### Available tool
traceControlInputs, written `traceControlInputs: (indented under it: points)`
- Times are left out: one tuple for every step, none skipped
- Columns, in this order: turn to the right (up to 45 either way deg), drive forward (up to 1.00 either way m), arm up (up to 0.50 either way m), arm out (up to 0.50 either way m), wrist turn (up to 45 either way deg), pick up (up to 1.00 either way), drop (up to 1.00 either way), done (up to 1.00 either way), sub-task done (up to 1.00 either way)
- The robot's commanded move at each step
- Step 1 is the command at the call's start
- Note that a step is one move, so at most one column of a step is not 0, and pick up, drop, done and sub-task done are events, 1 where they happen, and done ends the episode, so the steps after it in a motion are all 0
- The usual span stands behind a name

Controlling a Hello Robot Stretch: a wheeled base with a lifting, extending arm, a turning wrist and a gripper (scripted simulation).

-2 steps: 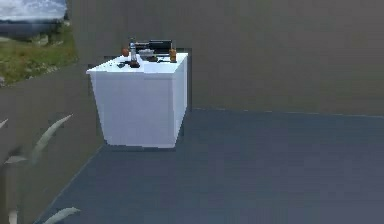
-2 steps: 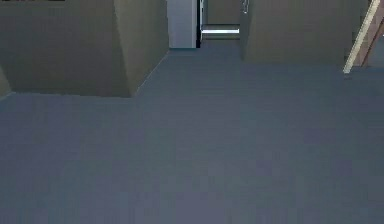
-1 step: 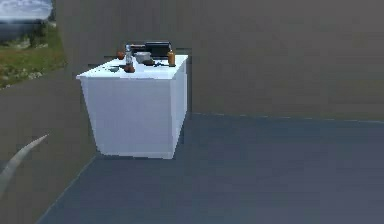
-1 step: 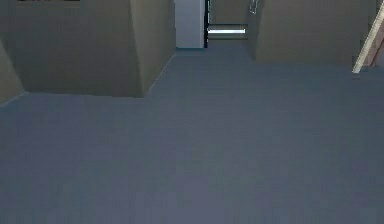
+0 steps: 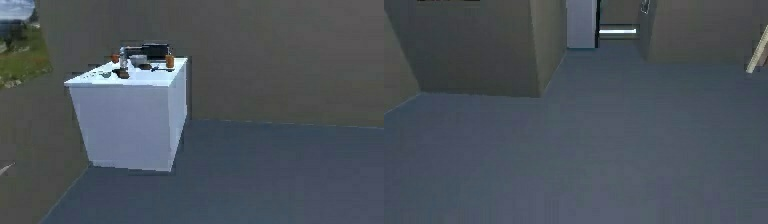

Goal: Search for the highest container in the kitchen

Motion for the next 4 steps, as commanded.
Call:
traceControlInputs:
  points:
    - [12.0, 0.0, 0.0, 0.0, 0.0, 0.0, 0.0, 0.0, 0.0]
    - [0.0, 1.0, 0.0, 0.0, 0.0, 0.0, 0.0, 0.0, 0.0]
    - [9.0, 0.0, 0.0, 0.0, 0.0, 0.0, 0.0, 0.0, 0.0]
    - [0.0, 0.2, 0.0, 0.0, 0.0, 0.0, 0.0, 0.0, 0.0]
